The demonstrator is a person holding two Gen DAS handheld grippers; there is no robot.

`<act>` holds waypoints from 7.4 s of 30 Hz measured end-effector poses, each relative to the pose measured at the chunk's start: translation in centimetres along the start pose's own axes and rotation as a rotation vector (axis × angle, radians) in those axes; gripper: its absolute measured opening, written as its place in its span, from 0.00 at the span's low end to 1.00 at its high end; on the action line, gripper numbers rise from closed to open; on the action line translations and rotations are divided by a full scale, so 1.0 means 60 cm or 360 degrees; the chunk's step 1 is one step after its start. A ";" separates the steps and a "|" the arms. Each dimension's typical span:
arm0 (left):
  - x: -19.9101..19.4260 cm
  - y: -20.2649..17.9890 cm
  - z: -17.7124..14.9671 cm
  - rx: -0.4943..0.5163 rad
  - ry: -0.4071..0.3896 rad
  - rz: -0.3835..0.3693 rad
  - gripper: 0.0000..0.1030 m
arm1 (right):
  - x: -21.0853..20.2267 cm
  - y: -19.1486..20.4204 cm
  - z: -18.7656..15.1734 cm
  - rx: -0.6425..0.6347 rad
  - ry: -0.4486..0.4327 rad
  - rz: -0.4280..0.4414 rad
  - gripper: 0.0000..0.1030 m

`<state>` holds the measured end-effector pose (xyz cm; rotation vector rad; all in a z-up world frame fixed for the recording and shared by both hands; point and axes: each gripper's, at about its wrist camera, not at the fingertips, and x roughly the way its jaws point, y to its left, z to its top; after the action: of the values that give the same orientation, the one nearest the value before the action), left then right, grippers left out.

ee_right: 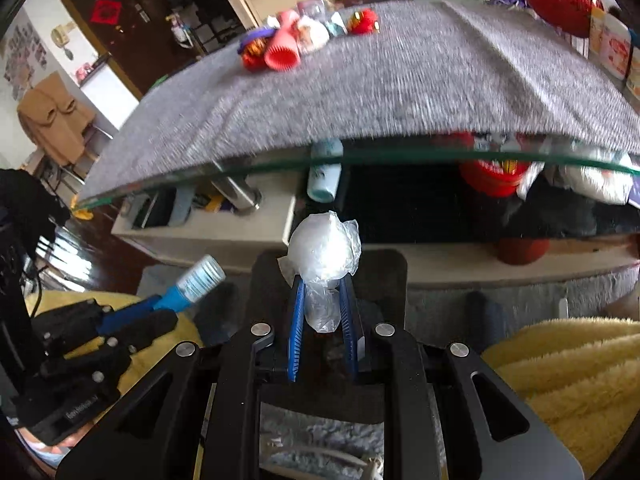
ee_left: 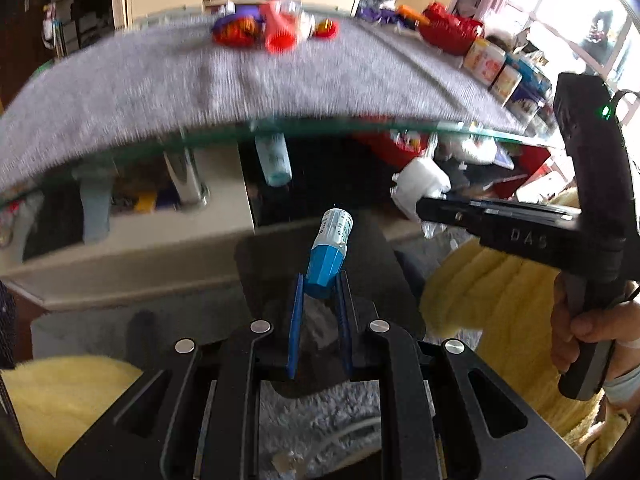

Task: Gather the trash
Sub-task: 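Lower both held items into the bin and open both tools, then raise both empty tools back over the table, then grasp the purple bowl with the left tool while the right tool grasps a white tissue, then lower both held items into the bin and open both tools, then raise both empty tools back over the table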

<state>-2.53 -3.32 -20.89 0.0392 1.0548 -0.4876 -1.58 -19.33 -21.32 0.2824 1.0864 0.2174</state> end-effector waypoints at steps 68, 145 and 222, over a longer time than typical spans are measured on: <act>-0.024 0.135 0.310 -0.0102 -0.0175 0.0237 0.92 | -0.022 -0.025 0.340 -0.0046 -0.0246 0.0001 0.82; -0.088 0.060 0.399 0.0107 -0.0398 0.0210 0.71 | -0.144 0.020 0.317 -0.0179 -0.0419 0.0113 0.04; 0.004 0.042 0.083 -0.0055 0.0044 0.0203 0.92 | -0.043 -0.023 0.089 0.0008 0.0001 -0.0081 0.90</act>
<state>2.69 -2.48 -19.07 0.0827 1.0805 -0.3540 2.05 -22.04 -17.28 0.2588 1.0936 0.1694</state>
